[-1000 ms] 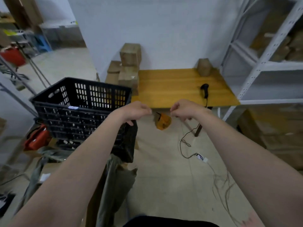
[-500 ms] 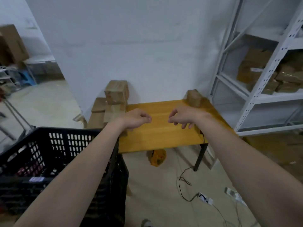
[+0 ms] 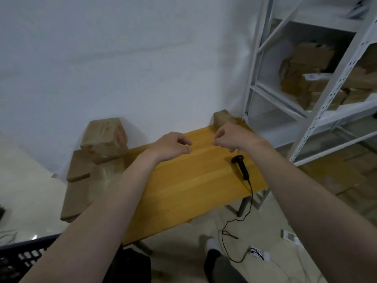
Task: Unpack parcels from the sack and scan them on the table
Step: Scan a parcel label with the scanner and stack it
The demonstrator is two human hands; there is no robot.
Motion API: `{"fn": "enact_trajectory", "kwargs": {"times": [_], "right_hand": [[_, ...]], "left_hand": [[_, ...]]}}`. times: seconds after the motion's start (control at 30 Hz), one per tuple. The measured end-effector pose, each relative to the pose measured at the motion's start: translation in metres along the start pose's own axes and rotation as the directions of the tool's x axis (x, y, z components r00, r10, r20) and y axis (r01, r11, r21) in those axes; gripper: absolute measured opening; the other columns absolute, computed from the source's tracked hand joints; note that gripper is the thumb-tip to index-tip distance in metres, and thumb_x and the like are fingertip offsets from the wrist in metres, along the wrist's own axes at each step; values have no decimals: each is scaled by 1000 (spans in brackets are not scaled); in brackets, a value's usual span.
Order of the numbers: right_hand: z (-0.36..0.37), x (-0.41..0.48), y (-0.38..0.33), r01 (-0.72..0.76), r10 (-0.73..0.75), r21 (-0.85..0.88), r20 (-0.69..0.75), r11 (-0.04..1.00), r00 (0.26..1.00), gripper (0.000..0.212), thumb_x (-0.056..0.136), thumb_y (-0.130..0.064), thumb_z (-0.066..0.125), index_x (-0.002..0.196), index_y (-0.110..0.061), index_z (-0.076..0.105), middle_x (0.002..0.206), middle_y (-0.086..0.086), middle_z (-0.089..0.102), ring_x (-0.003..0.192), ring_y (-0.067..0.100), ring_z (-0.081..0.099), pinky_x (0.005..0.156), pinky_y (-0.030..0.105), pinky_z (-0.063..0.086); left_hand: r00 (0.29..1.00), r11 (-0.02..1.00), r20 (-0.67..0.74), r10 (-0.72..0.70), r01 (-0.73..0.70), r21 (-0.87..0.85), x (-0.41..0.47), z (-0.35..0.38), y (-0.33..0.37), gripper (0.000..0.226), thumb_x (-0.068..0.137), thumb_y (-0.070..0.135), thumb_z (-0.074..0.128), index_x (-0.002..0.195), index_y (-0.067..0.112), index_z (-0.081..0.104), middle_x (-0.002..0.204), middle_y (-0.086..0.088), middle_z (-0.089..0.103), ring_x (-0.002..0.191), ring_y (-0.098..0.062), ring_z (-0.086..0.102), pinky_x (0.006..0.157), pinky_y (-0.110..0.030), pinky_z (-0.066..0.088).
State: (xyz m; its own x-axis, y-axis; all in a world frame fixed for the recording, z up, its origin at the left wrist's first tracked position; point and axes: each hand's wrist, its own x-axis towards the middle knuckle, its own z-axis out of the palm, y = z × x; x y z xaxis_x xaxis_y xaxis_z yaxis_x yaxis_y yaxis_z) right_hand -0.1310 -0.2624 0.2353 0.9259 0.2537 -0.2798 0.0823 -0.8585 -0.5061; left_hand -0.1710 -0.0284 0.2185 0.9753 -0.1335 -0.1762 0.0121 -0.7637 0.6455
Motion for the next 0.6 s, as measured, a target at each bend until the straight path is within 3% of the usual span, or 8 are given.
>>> {"fn": "enact_trajectory", "kwargs": {"times": [0.07,0.13,0.23,0.3,0.47,0.53,0.6], "right_hand": [[-7,44,20,-16,17,24,-41,1000,999,29,96,-35,65,115,-15,74,109,15,73,76,22,66,56,29,45],[-14,95,39,-36,37,32,-52,999,998,32,94,-32,67,117,-9,74,117,18,71,79,24,66,58,30,45],[-23,177,66,-70,71,29,-41,997,997,23,93,-32,68,110,-18,76,114,8,73,87,19,64,72,36,55],[-27,233,83,-99,101,41,-45,994,994,30,91,-29,67,116,-13,74,118,13,71,99,30,66,87,46,58],[-33,360,121,-199,202,98,-18,975,979,34,90,-30,63,124,-24,63,113,5,65,97,25,61,83,38,55],[-31,404,136,-256,256,98,8,962,967,34,89,-33,64,121,-24,62,114,6,64,102,29,61,85,40,55],[-24,445,153,-276,274,65,29,959,961,20,91,-33,59,109,-26,59,117,8,63,108,35,60,89,44,55]], "left_hand": [[1000,1000,6,2,-2,-23,47,7,-5,13,91,32,75,102,37,71,113,16,62,109,-4,55,86,-21,37],[1000,999,16,8,-7,-37,100,14,-11,11,92,31,73,98,40,70,113,16,64,110,-4,56,86,-21,39],[999,997,47,-16,19,-72,185,24,-20,10,93,31,72,98,39,71,114,14,66,102,0,58,77,-15,41],[996,994,72,-48,55,-95,241,30,-27,9,94,29,72,99,36,71,109,15,67,94,6,58,70,-10,40],[979,980,155,-133,154,-127,364,39,-45,9,98,29,67,104,34,71,102,21,64,90,7,58,68,-15,41],[969,970,174,-175,200,-139,404,43,-53,10,99,29,65,105,33,72,104,17,65,78,8,59,60,-12,42],[958,956,193,-214,245,-159,437,49,-61,10,99,30,63,99,36,71,104,17,66,62,8,58,52,-12,41]]}}
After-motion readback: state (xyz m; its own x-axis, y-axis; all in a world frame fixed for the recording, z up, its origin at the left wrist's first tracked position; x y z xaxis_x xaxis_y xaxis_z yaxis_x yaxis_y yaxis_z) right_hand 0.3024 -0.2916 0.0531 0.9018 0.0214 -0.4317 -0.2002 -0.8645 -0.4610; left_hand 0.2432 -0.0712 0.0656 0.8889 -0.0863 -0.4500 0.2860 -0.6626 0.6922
